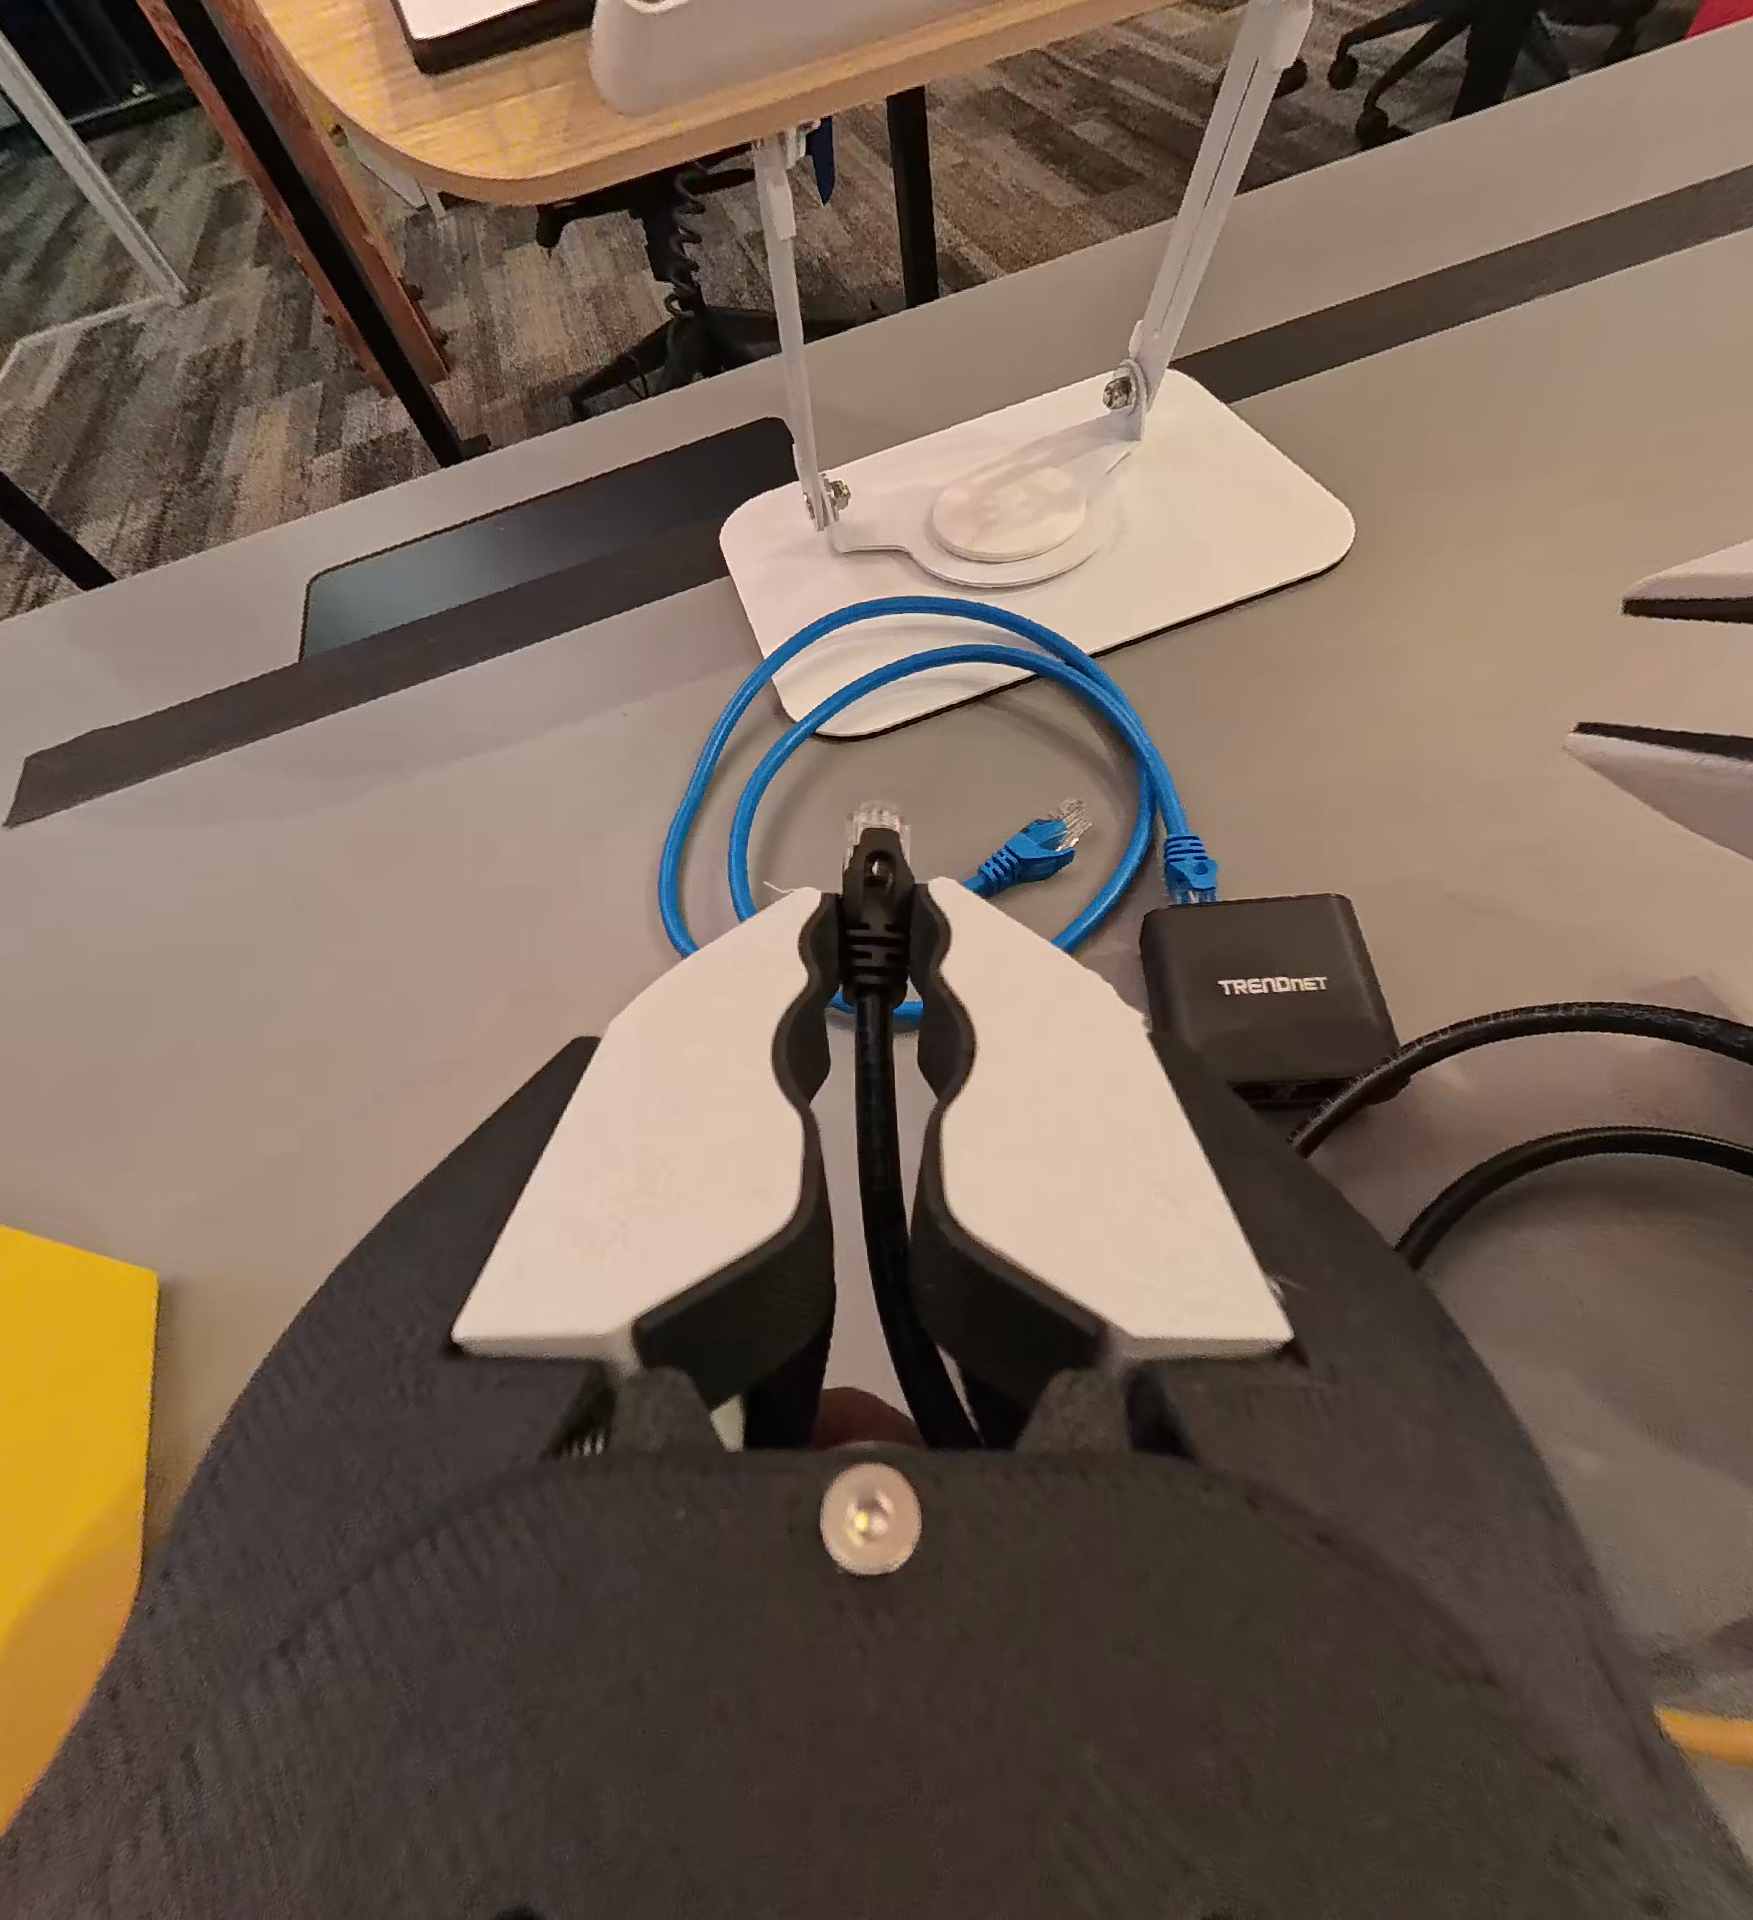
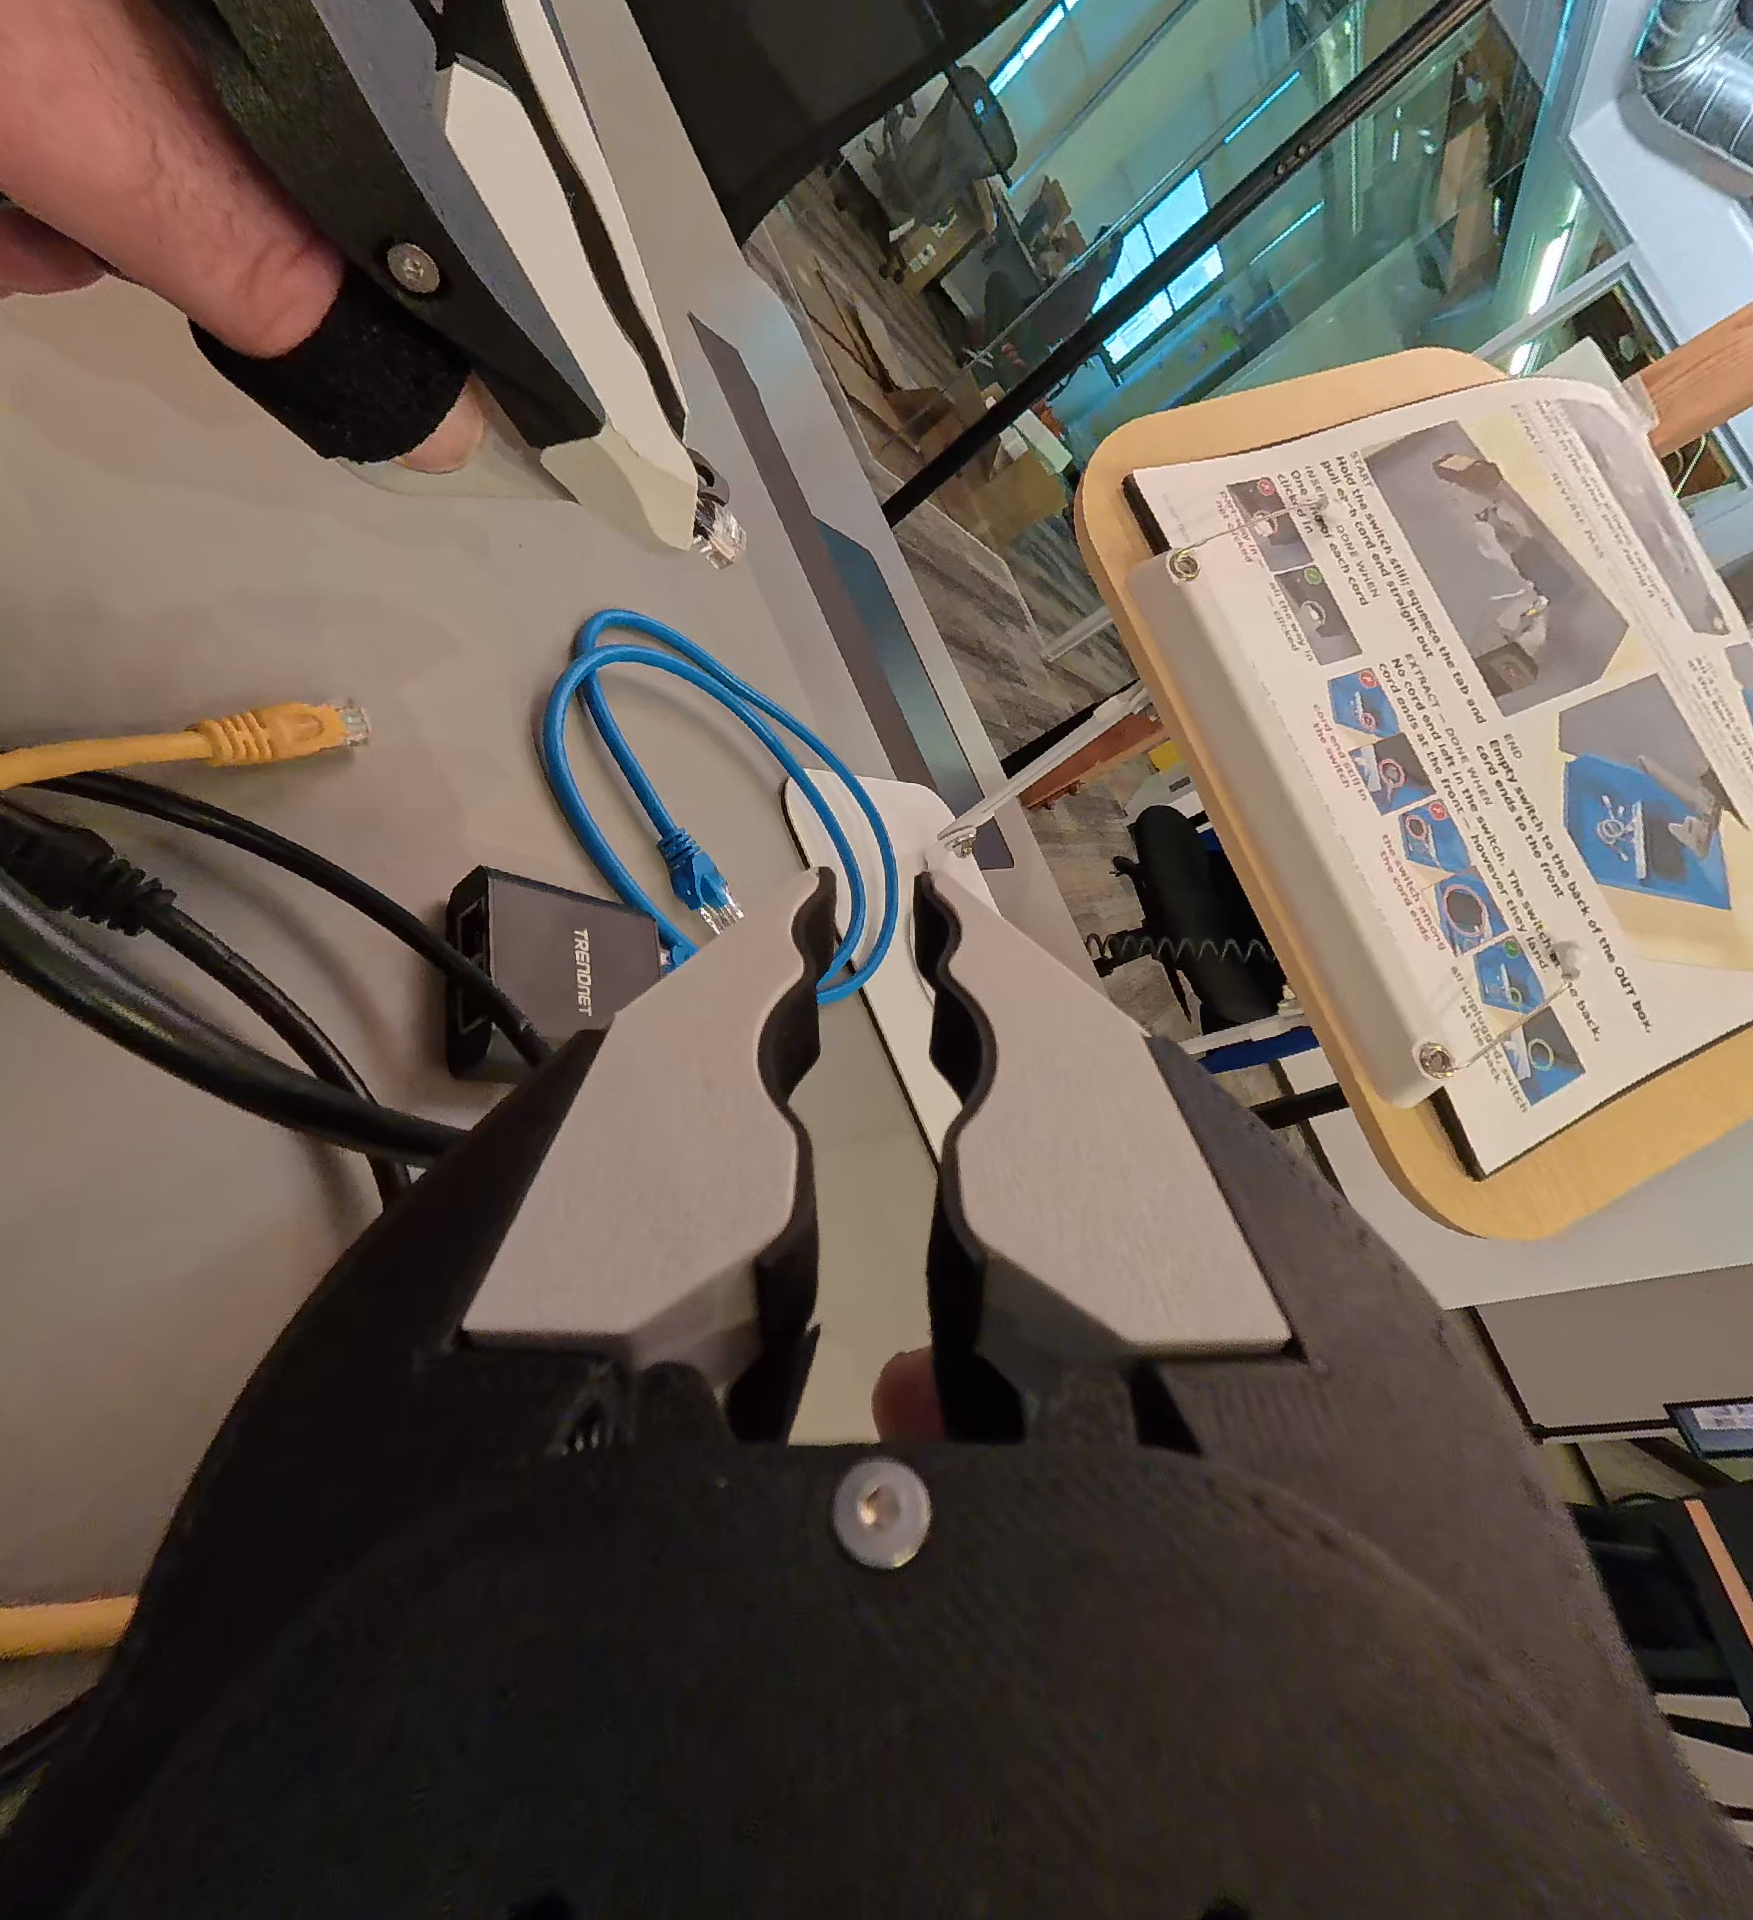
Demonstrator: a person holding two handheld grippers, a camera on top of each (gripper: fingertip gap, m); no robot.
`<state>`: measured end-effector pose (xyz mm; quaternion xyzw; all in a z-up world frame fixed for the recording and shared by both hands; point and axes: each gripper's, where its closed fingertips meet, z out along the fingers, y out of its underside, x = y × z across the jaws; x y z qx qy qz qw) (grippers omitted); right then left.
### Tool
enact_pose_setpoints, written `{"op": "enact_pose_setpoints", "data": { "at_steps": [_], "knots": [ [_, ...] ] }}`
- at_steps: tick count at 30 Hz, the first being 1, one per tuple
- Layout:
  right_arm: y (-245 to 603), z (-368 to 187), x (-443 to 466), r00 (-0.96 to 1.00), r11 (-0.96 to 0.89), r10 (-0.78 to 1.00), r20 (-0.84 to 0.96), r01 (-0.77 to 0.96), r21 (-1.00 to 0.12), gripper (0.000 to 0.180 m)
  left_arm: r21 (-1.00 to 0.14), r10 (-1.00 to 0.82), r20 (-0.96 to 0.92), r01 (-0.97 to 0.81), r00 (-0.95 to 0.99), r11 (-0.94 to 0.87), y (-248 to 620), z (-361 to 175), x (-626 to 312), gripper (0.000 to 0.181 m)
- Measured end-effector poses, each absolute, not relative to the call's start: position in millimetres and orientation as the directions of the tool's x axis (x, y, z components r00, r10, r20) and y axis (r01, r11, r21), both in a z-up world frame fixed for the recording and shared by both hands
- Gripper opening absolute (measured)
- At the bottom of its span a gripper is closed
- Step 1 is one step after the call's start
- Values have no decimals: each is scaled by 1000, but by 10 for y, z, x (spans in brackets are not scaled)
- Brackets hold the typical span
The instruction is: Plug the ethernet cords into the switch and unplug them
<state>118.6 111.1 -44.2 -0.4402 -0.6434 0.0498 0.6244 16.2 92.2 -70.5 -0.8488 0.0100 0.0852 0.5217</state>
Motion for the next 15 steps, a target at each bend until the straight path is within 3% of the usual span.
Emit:
{"op": "enact_pose_setpoints", "data": {
  "at_steps": [15],
  "knots": [
    [1089,-417,1181,161,606,620,768,524,-599,15,-890,103,-168,-106,980,-443,934,-689,75,12]
  ]
}}
